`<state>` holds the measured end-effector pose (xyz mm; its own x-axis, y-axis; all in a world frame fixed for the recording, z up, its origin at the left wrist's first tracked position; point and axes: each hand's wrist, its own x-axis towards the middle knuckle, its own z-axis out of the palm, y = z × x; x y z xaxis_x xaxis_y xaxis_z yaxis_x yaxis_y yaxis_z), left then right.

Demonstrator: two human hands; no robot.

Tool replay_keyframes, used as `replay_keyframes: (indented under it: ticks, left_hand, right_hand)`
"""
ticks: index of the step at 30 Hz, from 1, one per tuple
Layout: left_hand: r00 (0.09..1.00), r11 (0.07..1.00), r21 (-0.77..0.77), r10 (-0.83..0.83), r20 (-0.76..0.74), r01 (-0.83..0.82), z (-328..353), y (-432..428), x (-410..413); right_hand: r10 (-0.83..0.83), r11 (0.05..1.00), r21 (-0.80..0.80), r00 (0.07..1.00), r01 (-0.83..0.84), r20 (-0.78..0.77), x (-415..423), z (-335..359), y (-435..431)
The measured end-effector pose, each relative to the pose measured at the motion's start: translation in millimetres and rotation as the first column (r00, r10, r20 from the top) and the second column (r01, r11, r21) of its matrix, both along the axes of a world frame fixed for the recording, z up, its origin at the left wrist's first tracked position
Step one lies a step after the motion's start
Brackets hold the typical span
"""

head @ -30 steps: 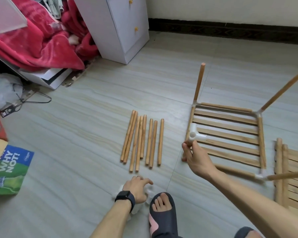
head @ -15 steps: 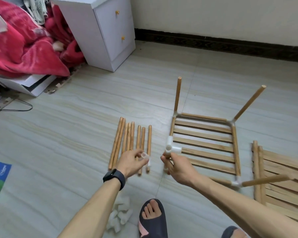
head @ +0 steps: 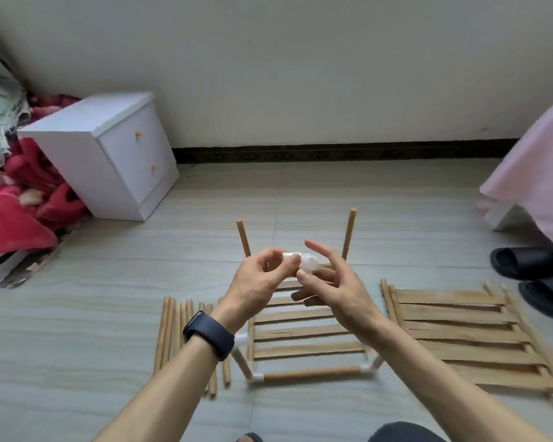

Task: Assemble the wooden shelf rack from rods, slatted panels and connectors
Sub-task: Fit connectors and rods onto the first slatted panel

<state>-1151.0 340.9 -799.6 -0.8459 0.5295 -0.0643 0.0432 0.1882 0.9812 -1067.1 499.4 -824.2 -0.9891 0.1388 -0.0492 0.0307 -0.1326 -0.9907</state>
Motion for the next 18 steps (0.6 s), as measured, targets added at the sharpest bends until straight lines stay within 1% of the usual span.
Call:
replay_keyframes:
  ticks: [4,7,9,11,15,18]
  left_hand:
    - [0.994,0.995,0.002,-0.102,0.031,0.102,5,29,21]
    - [0.979,0.979,-0.029,-0.2,0.047,0.202,6,46,32]
    - [0.957,0.956,-0.059,-0.287,0.046,0.289,7,57,36]
    - [0.926,0.917,-0.127,-0.376,0.029,0.377,9,68,37]
    - [0.844,0.794,-0.374,-0.534,-0.052,0.479,10,97,35]
    - [0.825,0.763,-0.42,-0.562,-0.054,0.492,6,121,38]
  right_hand:
    - [-0.109,0.99,0.086,0.994,0.111,-0.027,34,-2,25]
    - [-0.155,0.988,0.001,0.988,0.155,0.013,56,-10,42]
    - [-0.217,0.975,-0.036,0.976,0.218,0.031,69,-14,52]
    - [-0.276,0.96,-0.028,0.96,0.277,0.046,80,-17,61]
    - [-0.304,0.953,0.042,0.946,0.301,0.112,103,-20,81]
    - [-0.356,0.934,0.036,0.921,0.355,0.16,113,-24,99]
